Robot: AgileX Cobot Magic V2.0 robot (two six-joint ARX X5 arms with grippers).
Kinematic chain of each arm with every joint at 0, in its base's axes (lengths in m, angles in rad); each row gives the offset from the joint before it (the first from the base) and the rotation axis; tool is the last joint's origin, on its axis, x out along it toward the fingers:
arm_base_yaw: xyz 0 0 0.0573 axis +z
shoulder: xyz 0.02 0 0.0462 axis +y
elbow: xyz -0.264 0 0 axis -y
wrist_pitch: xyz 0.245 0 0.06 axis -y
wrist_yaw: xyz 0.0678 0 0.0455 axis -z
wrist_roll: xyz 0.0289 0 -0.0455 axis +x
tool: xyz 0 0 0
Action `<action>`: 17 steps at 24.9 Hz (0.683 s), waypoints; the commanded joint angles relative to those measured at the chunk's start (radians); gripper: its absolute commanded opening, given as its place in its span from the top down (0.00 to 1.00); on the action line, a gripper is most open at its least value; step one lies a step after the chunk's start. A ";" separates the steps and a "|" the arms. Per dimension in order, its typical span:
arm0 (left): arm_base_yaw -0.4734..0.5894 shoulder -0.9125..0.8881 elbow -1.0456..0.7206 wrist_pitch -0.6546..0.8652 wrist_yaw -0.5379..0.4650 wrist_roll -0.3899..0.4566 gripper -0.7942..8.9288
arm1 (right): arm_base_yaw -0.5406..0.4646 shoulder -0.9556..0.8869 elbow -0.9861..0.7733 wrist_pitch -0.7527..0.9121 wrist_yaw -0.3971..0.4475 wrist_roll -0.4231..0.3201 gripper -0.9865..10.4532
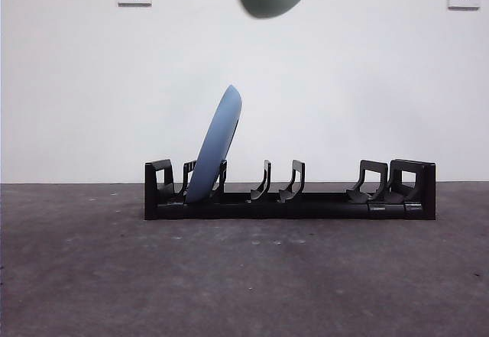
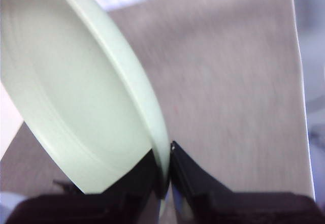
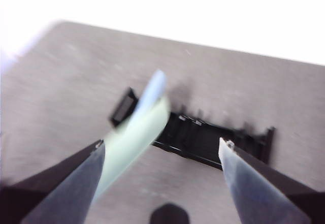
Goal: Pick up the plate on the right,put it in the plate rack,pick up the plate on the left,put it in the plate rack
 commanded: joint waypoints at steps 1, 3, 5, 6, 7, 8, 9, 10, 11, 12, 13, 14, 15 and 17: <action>0.048 0.018 -0.008 0.130 0.056 -0.171 0.93 | 0.005 -0.068 -0.019 -0.026 -0.058 0.008 0.57; 0.076 0.040 -0.008 0.186 0.070 -0.229 0.93 | 0.005 -0.113 -0.038 -0.026 -0.086 0.012 0.50; 0.095 0.072 -0.008 0.226 0.079 -0.260 0.93 | 0.005 -0.153 -0.067 -0.026 -0.108 0.012 0.47; 0.102 0.089 -0.008 0.243 0.094 -0.274 0.93 | 0.005 -0.170 -0.082 -0.026 -0.121 0.013 0.47; 0.112 0.114 -0.008 0.266 0.116 -0.292 0.93 | 0.005 -0.196 -0.108 -0.026 -0.136 0.017 0.47; 0.117 0.135 -0.008 0.285 0.121 -0.305 0.93 | 0.005 -0.216 -0.129 -0.026 -0.146 0.022 0.47; 0.121 0.156 -0.008 0.308 0.118 -0.313 0.93 | 0.005 -0.235 -0.151 -0.026 -0.150 0.028 0.47; 0.126 0.185 -0.008 0.337 0.108 -0.320 0.93 | 0.005 -0.258 -0.185 -0.026 -0.151 0.034 0.47; 0.129 0.207 -0.008 0.365 0.100 -0.331 0.93 | 0.005 -0.275 -0.209 -0.027 -0.153 0.035 0.47; 0.133 0.233 -0.008 0.400 0.092 -0.347 0.93 | 0.005 -0.299 -0.240 -0.026 -0.155 0.037 0.47; 0.138 0.255 -0.008 0.432 0.089 -0.360 0.93 | 0.005 -0.322 -0.271 -0.026 -0.159 0.040 0.47; 0.143 0.274 -0.008 0.459 0.084 -0.368 0.93 | 0.005 -0.341 -0.298 -0.026 -0.159 0.044 0.47; 0.147 0.293 -0.008 0.483 0.078 -0.379 0.93 | 0.005 -0.359 -0.323 -0.026 -0.159 0.048 0.47; 0.158 0.326 -0.008 0.518 0.042 -0.395 0.93 | 0.005 -0.401 -0.385 -0.026 -0.158 0.063 0.47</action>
